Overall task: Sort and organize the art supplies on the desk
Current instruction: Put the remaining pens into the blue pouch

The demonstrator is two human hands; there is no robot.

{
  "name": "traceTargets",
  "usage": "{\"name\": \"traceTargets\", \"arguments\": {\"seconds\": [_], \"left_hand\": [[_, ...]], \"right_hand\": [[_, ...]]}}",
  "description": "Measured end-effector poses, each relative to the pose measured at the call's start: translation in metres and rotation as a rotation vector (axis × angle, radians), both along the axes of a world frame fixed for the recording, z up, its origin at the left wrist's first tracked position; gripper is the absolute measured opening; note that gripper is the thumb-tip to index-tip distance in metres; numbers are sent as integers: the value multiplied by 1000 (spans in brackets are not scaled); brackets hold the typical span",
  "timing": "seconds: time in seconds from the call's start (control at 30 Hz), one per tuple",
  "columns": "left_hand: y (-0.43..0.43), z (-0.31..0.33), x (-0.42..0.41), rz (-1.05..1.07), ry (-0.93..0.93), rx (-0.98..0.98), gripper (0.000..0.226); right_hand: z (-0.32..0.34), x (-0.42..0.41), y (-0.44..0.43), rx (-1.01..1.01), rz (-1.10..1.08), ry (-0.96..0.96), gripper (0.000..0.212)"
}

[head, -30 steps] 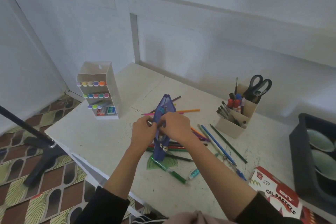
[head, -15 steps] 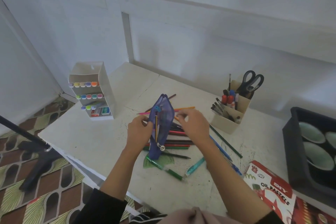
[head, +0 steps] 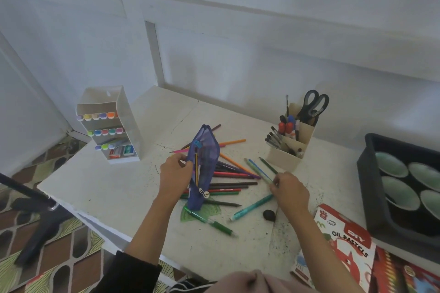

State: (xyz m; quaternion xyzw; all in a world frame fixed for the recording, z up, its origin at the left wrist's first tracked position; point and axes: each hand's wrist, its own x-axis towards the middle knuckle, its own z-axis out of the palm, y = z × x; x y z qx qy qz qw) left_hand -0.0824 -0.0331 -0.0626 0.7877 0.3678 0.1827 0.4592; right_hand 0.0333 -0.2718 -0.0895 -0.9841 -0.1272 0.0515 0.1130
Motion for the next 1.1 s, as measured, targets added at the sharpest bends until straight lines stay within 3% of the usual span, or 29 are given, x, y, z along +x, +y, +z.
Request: {"name": "traceTargets", "arguments": {"seconds": [0.1, 0.27, 0.33, 0.43, 0.53, 0.67, 0.83, 1.1], "left_hand": [[-2, 1, 1, -4, 1, 3, 12], [-5, 3, -1, -4, -2, -6, 14], [-5, 4, -1, -3, -4, -12, 15], [-7, 7, 0, -9, -7, -8, 14], [-9, 8, -1, -12, -7, -8, 14], [-13, 12, -1, -20, -18, -16, 18], [-13, 11, -3, -13, -8, -19, 25], [-11, 4, 1, -20, 7, -25, 13]], "right_hand": [[4, 1, -2, 18, 16, -28, 11], [22, 1, -6, 529, -65, 68, 6], [39, -2, -4, 721, -49, 189, 5], [63, -6, 6, 853, 35, 451, 8], [78, -12, 29, 773, 134, 591, 11], [81, -26, 75, 767, 172, 616, 16], [78, -30, 83, 738, 217, 458, 19], [41, 4, -23, 314, -8, 273, 4]]}}
